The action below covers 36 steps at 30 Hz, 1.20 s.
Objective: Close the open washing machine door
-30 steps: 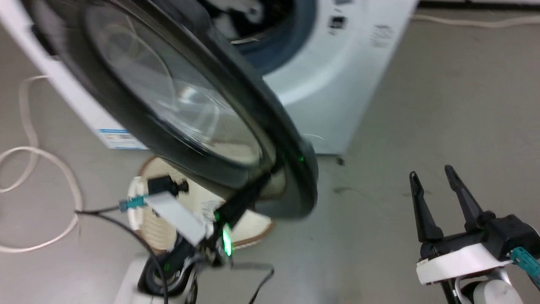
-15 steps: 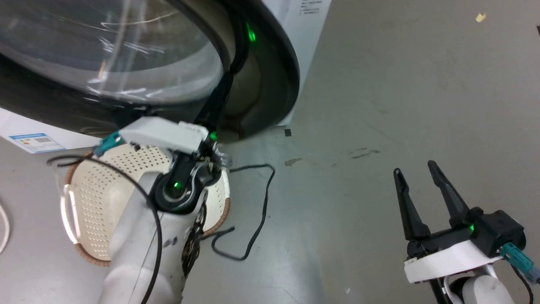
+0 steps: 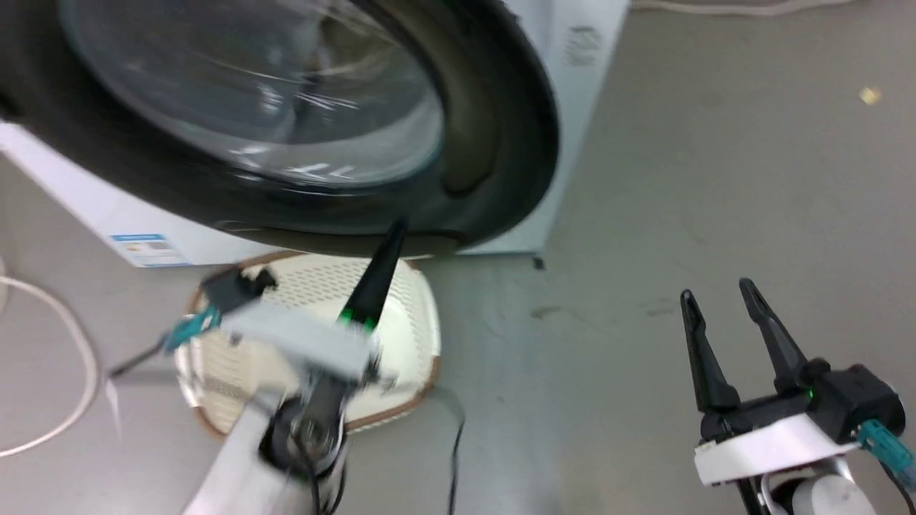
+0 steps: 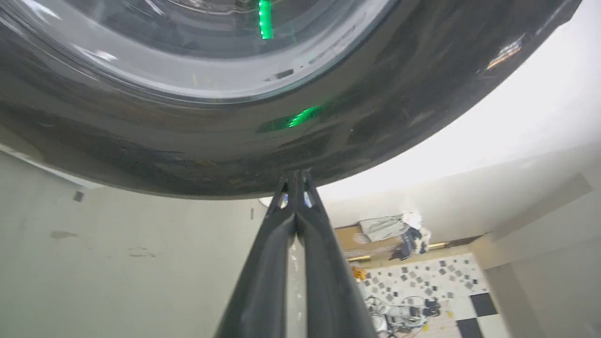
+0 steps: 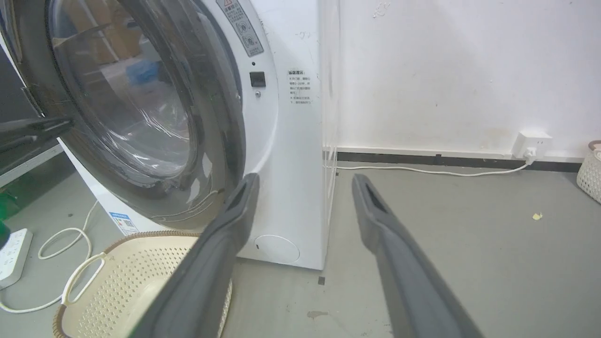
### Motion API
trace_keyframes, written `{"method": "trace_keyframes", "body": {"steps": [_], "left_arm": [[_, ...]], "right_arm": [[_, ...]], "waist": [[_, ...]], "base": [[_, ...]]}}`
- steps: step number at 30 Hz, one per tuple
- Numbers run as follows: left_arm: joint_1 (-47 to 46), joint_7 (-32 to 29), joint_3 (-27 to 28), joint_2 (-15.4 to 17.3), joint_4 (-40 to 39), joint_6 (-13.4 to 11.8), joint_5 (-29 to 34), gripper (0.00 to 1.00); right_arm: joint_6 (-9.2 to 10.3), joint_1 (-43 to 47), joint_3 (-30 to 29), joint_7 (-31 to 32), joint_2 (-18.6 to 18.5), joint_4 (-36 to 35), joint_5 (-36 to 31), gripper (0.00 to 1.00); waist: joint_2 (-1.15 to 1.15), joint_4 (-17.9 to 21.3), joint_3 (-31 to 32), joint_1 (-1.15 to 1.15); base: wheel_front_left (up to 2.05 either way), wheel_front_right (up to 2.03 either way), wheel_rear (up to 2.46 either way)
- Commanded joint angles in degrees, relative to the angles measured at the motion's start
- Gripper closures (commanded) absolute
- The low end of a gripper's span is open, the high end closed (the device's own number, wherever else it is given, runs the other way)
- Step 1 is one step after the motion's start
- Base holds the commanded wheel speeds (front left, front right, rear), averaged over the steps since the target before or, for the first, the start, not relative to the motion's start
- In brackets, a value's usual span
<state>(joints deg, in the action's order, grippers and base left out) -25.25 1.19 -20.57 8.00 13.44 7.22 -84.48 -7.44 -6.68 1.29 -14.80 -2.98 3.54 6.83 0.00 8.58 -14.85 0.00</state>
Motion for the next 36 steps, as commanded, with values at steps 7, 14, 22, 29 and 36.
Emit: {"method": "trace_keyframes", "body": {"steps": [7,14,22,29,36], "left_arm": [[9.00,13.13,-7.28,11.72,0.62,0.26,25.36,0.00],[18.12,13.78,5.63,8.39,-4.97,-4.20,51.54,0.00],[31.34,13.80,15.67,0.79,-13.98,-6.24,72.70,0.00],[33.62,13.80,14.60,-0.08,-15.14,-6.13,80.43,0.00],[32.43,13.80,13.18,-1.08,-15.49,-5.17,82.49,0.00]], "right_arm": [[-0.05,4.50,-1.14,-0.20,0.10,-0.02,-1.46,0.00],[-0.05,7.21,-0.02,-0.20,0.10,0.03,-2.83,0.00],[-0.05,10.51,0.99,-0.20,0.10,0.39,-1.61,0.00],[-0.05,11.75,1.59,-0.20,0.10,0.60,-1.03,0.00],[-0.05,10.17,2.45,-0.20,0.10,0.49,-1.97,1.00]], "waist": [[0.00,-8.89,8.22,0.00],[0.00,-12.44,12.08,0.00],[0.00,-15.11,14.74,0.00],[0.00,-17.45,15.17,0.00],[0.00,-19.74,12.70,0.00]], "base": [[0.00,0.00,0.00],[0.00,0.00,0.00],[0.00,0.00,0.00],[0.00,0.00,0.00],[0.00,0.00,0.00]]}}
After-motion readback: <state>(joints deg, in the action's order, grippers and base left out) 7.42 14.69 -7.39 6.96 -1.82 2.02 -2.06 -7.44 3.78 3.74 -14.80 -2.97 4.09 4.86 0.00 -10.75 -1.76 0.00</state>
